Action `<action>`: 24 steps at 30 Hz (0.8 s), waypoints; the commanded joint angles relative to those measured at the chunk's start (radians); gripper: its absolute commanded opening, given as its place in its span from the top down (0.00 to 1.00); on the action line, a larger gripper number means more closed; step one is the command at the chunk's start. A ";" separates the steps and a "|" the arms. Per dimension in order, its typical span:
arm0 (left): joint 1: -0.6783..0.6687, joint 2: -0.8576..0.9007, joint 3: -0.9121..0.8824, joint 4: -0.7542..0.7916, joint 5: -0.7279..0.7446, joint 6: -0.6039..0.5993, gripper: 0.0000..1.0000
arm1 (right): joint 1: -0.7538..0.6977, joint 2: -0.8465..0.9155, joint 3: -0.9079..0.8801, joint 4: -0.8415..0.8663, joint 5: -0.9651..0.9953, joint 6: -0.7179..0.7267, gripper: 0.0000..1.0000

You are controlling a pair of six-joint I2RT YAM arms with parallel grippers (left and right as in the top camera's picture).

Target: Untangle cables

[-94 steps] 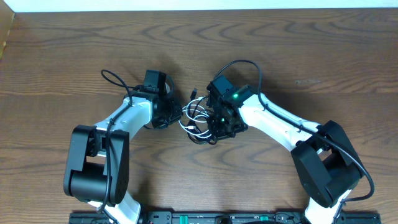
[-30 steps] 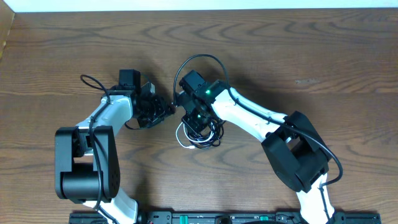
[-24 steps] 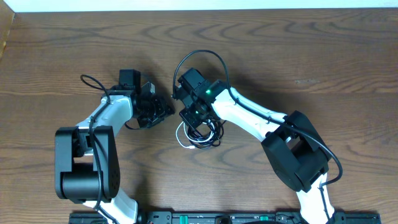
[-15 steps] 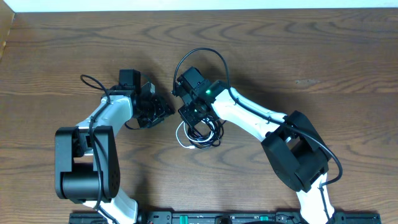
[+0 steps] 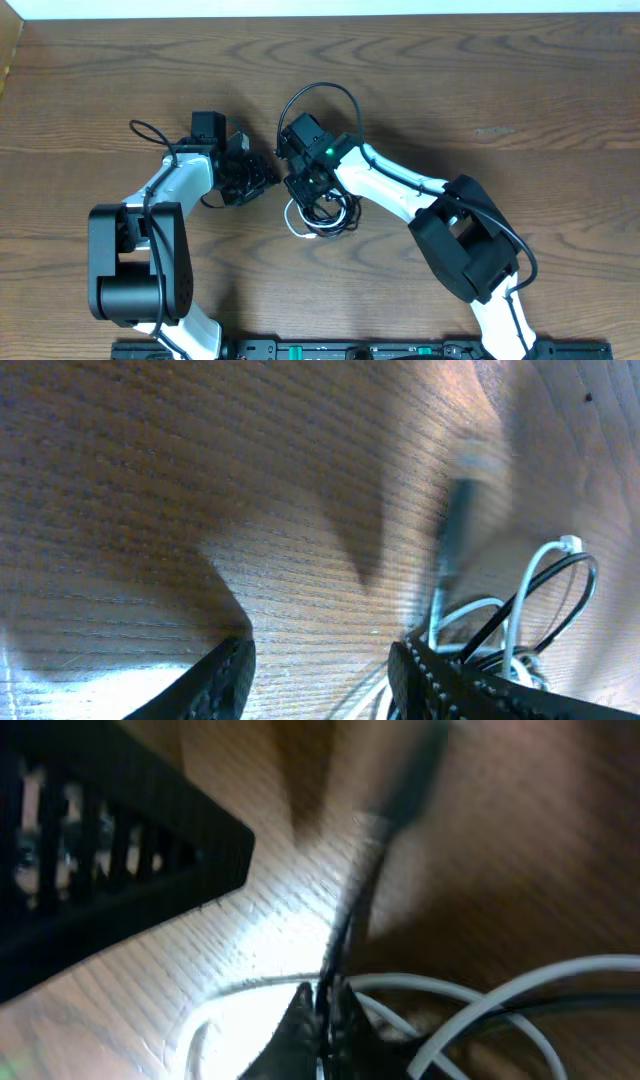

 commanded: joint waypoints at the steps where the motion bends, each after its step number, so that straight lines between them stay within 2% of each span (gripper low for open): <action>1: 0.006 0.024 -0.017 -0.011 -0.026 0.006 0.51 | 0.001 0.004 0.001 0.014 0.004 0.003 0.99; 4: 0.006 0.024 -0.014 -0.019 -0.019 0.009 0.51 | -0.014 -0.009 0.001 0.031 0.003 0.015 0.99; 10: 0.006 0.024 -0.012 -0.018 0.098 0.089 0.51 | -0.071 -0.039 0.004 0.060 -0.009 0.085 0.99; 16: 0.006 0.024 -0.012 -0.003 0.239 0.193 0.51 | -0.143 -0.040 0.005 0.102 -0.121 0.264 0.99; 20: -0.010 0.025 -0.012 -0.003 0.238 0.193 0.49 | -0.172 -0.040 0.005 0.134 -0.234 0.325 0.99; 24: -0.056 0.025 -0.012 0.013 0.231 0.181 0.44 | -0.175 -0.040 0.005 0.153 -0.254 0.340 0.99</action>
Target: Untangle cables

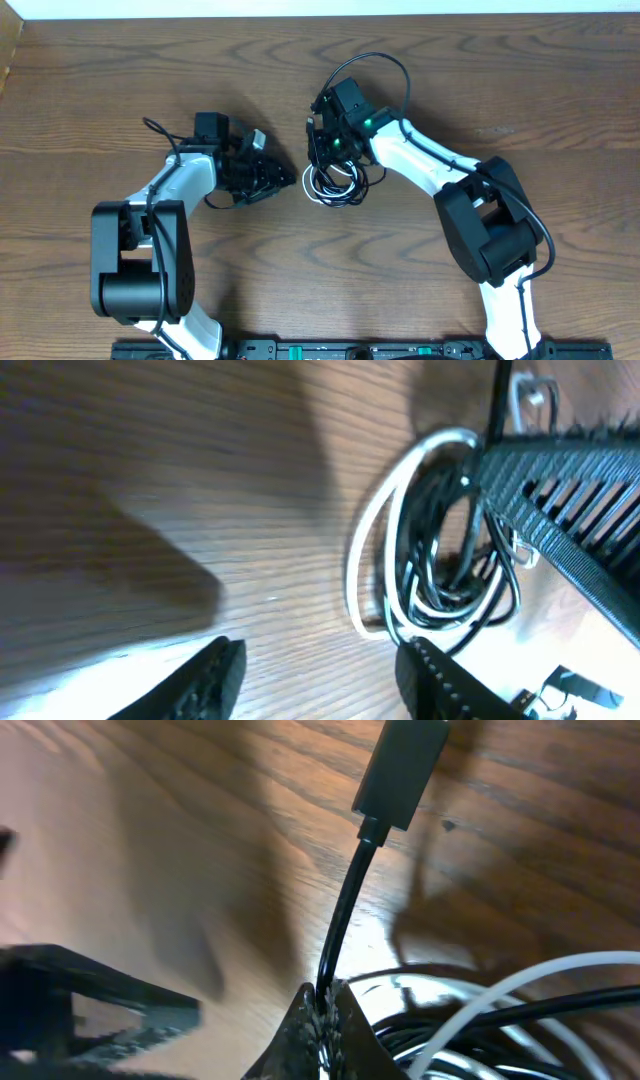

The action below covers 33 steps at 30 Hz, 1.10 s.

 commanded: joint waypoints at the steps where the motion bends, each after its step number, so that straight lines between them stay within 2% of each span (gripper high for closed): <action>1: -0.045 0.016 -0.011 0.016 0.017 0.010 0.44 | 0.006 -0.039 0.005 0.006 -0.070 0.051 0.99; 6: -0.115 0.017 -0.011 0.050 -0.158 -0.158 0.43 | 0.006 -0.039 0.005 0.008 -0.071 0.051 0.99; 14: -0.206 0.036 -0.011 0.161 -0.168 -0.247 0.44 | 0.004 -0.039 0.005 0.007 -0.070 0.050 0.99; 15: -0.211 0.039 -0.011 0.168 -0.172 -0.253 0.46 | 0.004 -0.039 0.005 0.007 -0.070 0.050 0.99; 17: -0.219 0.050 -0.011 0.166 -0.216 -0.285 0.65 | 0.004 -0.039 0.005 0.007 -0.070 0.050 0.99; 18: -0.220 0.054 -0.011 0.162 -0.230 -0.288 0.70 | 0.004 -0.039 0.005 0.007 -0.069 0.050 0.99; 25: -0.220 0.061 -0.011 0.159 -0.238 -0.288 0.70 | -0.003 -0.039 0.005 0.007 -0.062 0.035 0.99; 31: -0.228 0.063 -0.022 0.163 -0.246 -0.288 0.67 | -0.004 -0.039 0.005 0.008 -0.054 0.035 0.99; 32: -0.230 0.063 -0.022 0.163 -0.247 -0.288 0.68 | -0.005 -0.039 0.005 0.008 -0.049 0.035 0.99; 33: -0.231 0.063 -0.022 0.163 -0.258 -0.293 0.79 | -0.007 -0.039 0.005 0.007 -0.046 0.034 0.99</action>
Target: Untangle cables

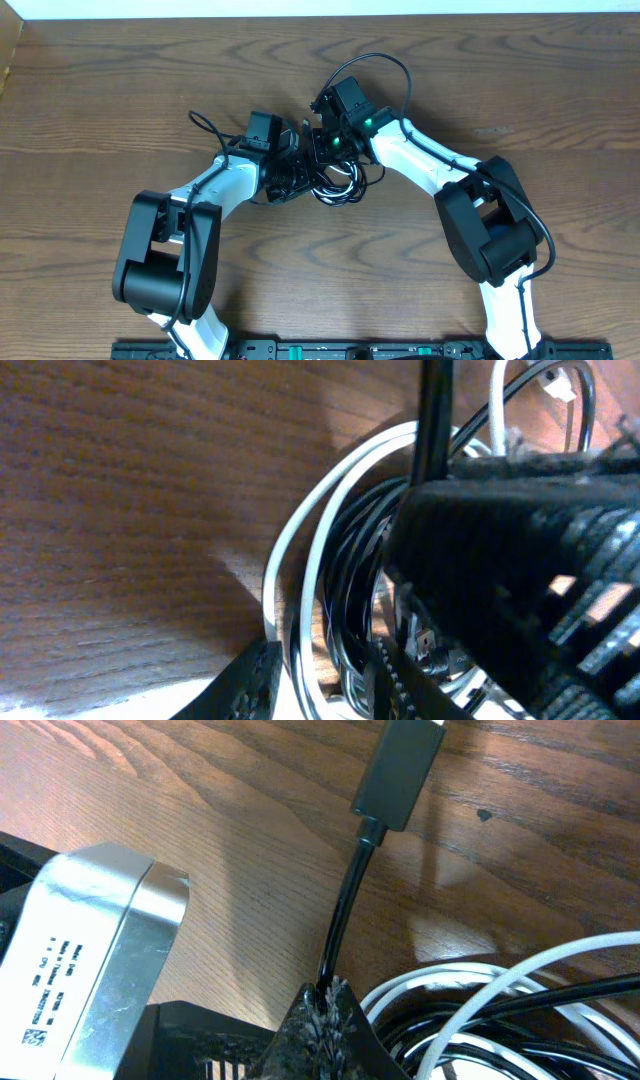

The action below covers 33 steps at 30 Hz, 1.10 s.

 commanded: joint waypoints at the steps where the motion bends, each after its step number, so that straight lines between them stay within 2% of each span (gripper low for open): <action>1: -0.008 0.027 -0.021 -0.005 -0.097 -0.023 0.92 | -0.006 -0.039 0.005 -0.003 0.001 -0.010 0.99; 6: -0.006 0.027 -0.021 -0.004 -0.158 -0.051 0.92 | -0.018 -0.039 0.005 -0.065 0.001 -0.065 0.99; 20: 0.010 0.027 -0.021 0.005 -0.157 -0.052 0.92 | -0.036 -0.039 0.005 -0.379 0.005 -0.393 0.99; 23: 0.029 0.027 -0.021 0.002 -0.157 -0.051 0.93 | -0.036 -0.039 0.005 -0.438 0.060 -0.455 0.99; 28: 0.063 0.027 -0.021 -0.006 -0.156 -0.051 0.93 | -0.036 -0.039 0.005 -0.491 0.159 -0.499 0.99; 30: 0.078 0.027 -0.021 -0.014 -0.149 -0.051 0.92 | -0.036 -0.039 0.006 -0.477 0.138 -0.499 0.99; 33: 0.106 0.027 -0.021 -0.018 -0.108 -0.046 0.93 | -0.036 -0.040 0.047 -0.482 0.069 -0.499 0.92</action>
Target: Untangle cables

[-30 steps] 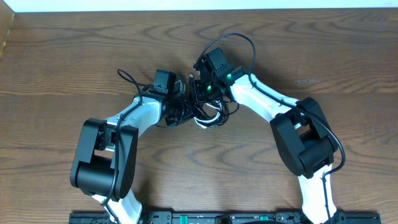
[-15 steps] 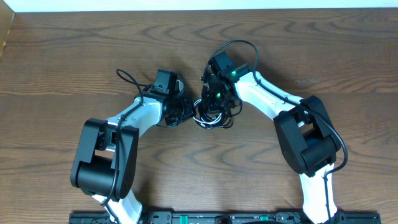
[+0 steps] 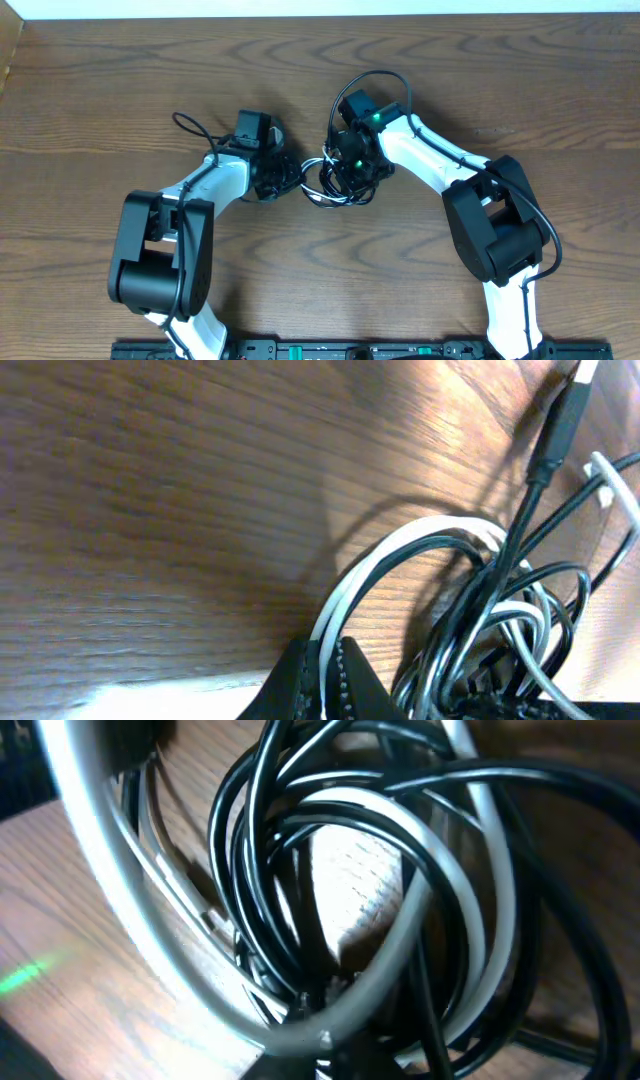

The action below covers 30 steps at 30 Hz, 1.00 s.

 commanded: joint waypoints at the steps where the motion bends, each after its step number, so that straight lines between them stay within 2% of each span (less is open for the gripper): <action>1: 0.050 0.024 -0.020 -0.017 -0.038 -0.001 0.93 | -0.003 -0.025 0.062 -0.018 -0.025 -0.033 0.91; 7: 0.105 0.024 -0.020 -0.047 -0.021 0.000 0.92 | -0.002 -0.025 0.207 -0.124 -0.034 -0.036 0.73; 10: 0.112 0.024 -0.020 -0.057 -0.014 0.003 0.92 | -0.003 -0.025 0.237 -0.180 -0.016 -0.044 0.45; 11: 0.112 0.024 -0.020 -0.060 -0.014 0.003 0.92 | -0.003 -0.025 0.237 -0.199 0.001 -0.044 0.40; 13: 0.112 0.024 -0.020 -0.061 -0.014 0.003 0.92 | -0.003 -0.025 0.232 -0.247 0.043 -0.043 0.41; 18: 0.112 0.024 -0.014 -0.061 0.028 0.034 0.91 | -0.003 -0.024 0.174 -0.275 0.117 0.028 0.52; 24: 0.112 -0.010 0.017 -0.121 0.006 0.116 0.73 | -0.003 -0.024 0.080 -0.193 0.131 0.075 0.54; 30: 0.112 -0.063 0.063 -0.209 -0.015 0.116 0.67 | 0.000 -0.024 0.045 -0.095 0.131 0.158 0.62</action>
